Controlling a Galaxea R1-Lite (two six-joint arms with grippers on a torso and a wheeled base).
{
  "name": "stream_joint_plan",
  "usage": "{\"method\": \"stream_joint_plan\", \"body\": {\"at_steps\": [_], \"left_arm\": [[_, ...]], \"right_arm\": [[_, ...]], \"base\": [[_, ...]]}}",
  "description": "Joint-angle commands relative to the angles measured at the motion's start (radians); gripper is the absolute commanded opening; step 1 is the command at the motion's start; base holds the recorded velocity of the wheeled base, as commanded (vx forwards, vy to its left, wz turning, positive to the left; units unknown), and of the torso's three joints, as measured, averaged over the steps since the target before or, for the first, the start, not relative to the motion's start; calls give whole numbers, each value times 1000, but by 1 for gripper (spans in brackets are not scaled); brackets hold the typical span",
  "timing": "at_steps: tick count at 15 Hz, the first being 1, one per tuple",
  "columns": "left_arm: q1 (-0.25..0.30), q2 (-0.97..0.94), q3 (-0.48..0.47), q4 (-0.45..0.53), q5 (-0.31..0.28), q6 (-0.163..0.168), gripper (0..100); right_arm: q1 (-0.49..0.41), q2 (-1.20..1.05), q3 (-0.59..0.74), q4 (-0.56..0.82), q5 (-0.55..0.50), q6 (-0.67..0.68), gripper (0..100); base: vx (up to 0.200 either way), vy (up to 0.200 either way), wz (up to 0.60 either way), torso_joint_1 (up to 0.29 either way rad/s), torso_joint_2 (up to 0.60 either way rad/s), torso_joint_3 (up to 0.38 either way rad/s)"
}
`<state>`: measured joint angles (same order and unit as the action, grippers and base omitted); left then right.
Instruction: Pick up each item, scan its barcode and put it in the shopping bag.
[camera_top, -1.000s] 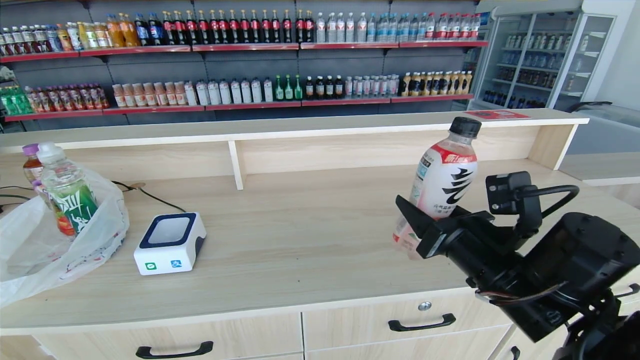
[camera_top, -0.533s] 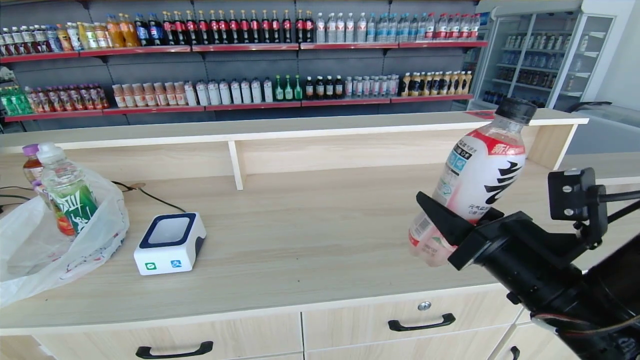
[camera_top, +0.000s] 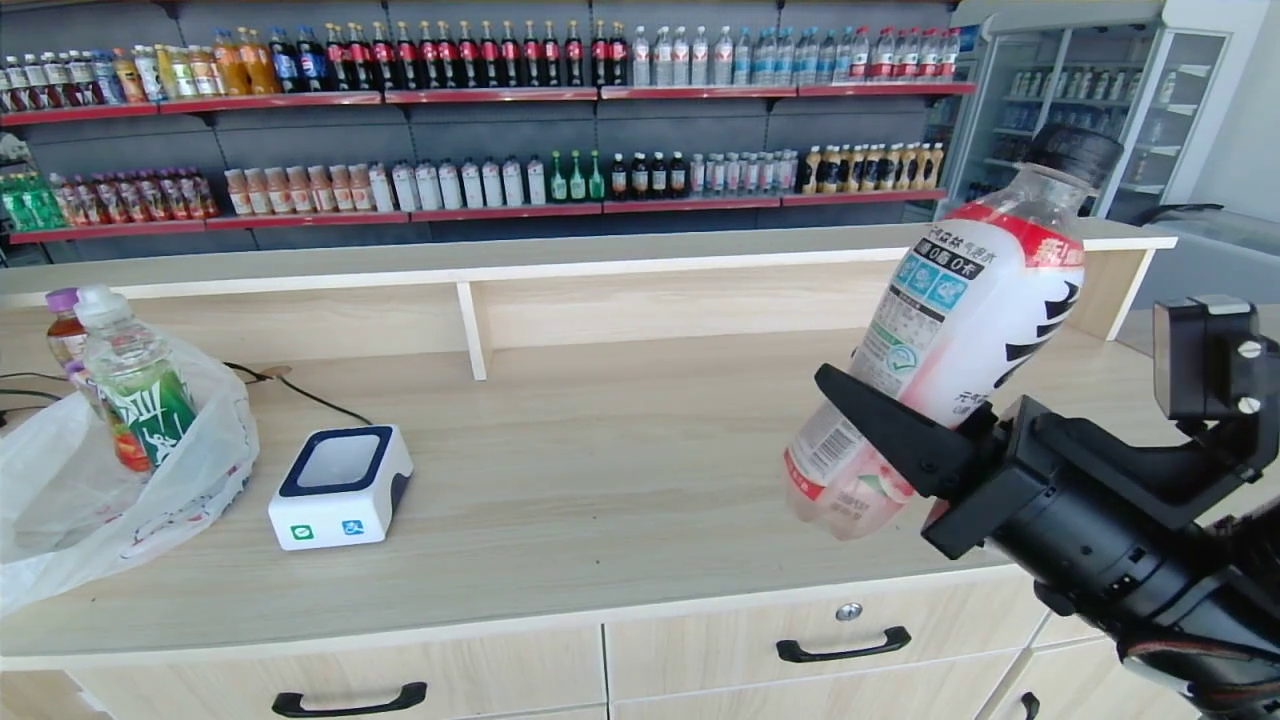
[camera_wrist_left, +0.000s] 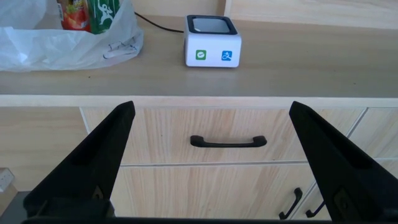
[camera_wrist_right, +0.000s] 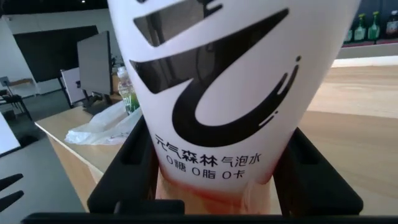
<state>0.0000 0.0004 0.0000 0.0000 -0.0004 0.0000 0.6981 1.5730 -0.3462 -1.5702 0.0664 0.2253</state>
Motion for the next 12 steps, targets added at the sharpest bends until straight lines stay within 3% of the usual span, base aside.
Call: {"method": "stream_joint_plan", "body": {"at_steps": [1,3,5,12], "left_arm": [[0,0,0,0,-1,0,100],[0,0,0,0,-1,0,100],[0,0,0,0,0,0,100],[0,0,0,0,-1,0,100]], "right_arm": [[1,-53,53,-1,24,16,0],[52,-67,84,-1,75,72,0],[115,-71,32,-1,95,115,0],[173,-48,-88,-1,148,266,0]], "base": [[0,0,0,0,0,0],[0,0,0,0,0,0],[0,0,0,0,0,0],[0,0,0,0,0,0]]}}
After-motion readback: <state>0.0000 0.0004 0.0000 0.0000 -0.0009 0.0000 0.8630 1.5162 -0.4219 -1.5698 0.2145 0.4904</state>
